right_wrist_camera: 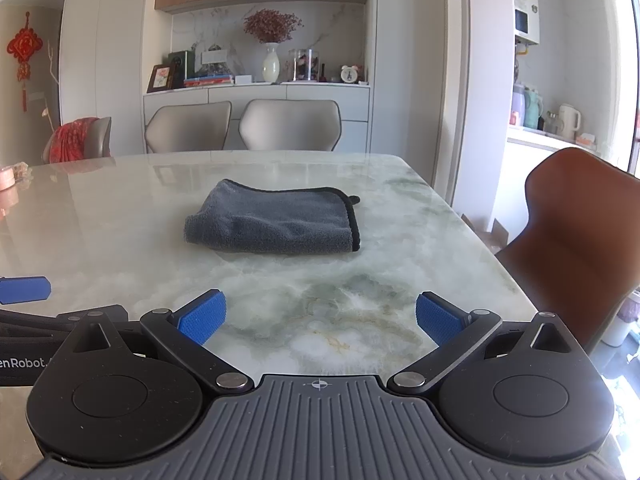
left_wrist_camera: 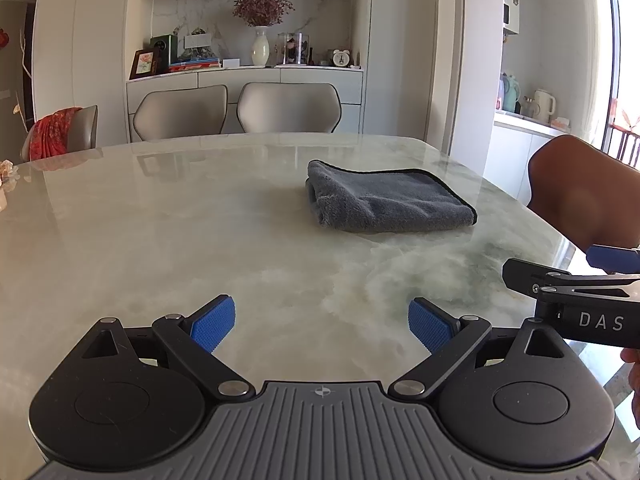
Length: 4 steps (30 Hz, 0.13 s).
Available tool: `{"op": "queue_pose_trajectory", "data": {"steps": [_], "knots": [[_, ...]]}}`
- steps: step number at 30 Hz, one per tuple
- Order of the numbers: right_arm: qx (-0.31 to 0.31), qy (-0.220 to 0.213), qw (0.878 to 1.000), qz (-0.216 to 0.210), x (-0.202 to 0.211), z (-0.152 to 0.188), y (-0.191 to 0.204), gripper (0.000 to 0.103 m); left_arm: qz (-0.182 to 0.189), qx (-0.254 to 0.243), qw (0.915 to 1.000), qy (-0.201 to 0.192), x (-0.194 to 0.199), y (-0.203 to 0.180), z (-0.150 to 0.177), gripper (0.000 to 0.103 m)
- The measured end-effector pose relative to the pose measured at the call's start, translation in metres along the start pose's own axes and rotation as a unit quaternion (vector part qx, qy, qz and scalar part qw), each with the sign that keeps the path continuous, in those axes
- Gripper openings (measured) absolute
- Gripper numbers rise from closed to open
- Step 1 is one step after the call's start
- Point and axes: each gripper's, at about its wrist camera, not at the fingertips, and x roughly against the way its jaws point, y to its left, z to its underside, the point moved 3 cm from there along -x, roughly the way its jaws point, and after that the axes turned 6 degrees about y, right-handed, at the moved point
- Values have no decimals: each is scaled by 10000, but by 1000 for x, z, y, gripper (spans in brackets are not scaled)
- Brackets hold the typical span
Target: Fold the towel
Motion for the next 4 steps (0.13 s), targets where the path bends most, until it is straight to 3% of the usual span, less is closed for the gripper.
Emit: {"op": "queue_pose_trajectory", "data": {"steps": [4], "knots": [[-2, 8, 10000, 2, 0, 0, 0, 102, -25, 6, 10000, -19, 1, 0, 0, 97]]}}
